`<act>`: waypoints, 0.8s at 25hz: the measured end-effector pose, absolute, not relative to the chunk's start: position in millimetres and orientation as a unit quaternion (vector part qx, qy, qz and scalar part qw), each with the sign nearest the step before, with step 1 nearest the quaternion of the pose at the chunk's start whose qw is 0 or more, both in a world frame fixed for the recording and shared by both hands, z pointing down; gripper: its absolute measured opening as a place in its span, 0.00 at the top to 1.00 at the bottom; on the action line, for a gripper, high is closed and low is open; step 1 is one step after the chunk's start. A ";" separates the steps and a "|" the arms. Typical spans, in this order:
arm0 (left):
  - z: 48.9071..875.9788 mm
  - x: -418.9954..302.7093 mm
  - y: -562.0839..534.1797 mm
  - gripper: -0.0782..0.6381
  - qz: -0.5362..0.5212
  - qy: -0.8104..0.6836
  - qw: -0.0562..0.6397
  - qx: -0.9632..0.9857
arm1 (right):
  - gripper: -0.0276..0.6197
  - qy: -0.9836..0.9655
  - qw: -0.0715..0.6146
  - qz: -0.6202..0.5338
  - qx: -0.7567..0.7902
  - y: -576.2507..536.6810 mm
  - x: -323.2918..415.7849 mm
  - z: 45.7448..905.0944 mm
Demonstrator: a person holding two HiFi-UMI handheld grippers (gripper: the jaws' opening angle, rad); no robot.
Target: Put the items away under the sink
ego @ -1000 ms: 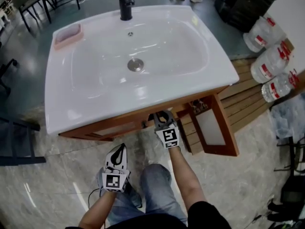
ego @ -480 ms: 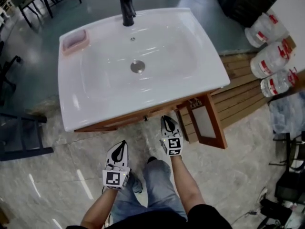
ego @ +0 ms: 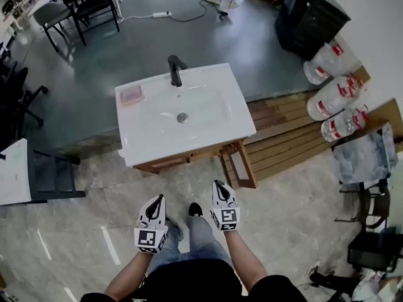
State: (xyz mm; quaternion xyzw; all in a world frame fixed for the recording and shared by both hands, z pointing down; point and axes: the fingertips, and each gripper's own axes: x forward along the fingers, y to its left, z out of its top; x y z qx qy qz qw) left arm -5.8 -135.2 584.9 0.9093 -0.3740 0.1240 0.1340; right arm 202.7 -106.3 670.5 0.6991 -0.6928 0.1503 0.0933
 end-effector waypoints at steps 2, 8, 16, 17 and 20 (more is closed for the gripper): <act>530.6 -10.9 -137.3 0.88 0.112 -0.384 0.128 0.908 | 0.93 -0.701 0.085 0.130 0.697 -100.5 194.4 603.7; 399.6 -40.3 -123.2 0.88 0.063 -0.417 0.103 0.901 | 0.93 -0.728 0.045 0.052 0.682 -83.3 163.2 438.7; 322.1 -91.7 -118.0 0.88 0.009 -0.491 0.071 0.868 | 0.93 -0.737 0.007 -0.035 0.675 -72.5 150.0 329.6; 322.2 -100.6 -119.7 0.88 0.006 -0.500 0.071 0.863 | 0.93 -0.737 0.005 -0.043 0.674 -72.7 148.0 326.8; 314.7 -118.5 -118.8 0.88 -0.005 -0.517 0.053 0.854 | 0.93 -0.737 0.006 -0.061 0.673 -71.8 145.1 318.9</act>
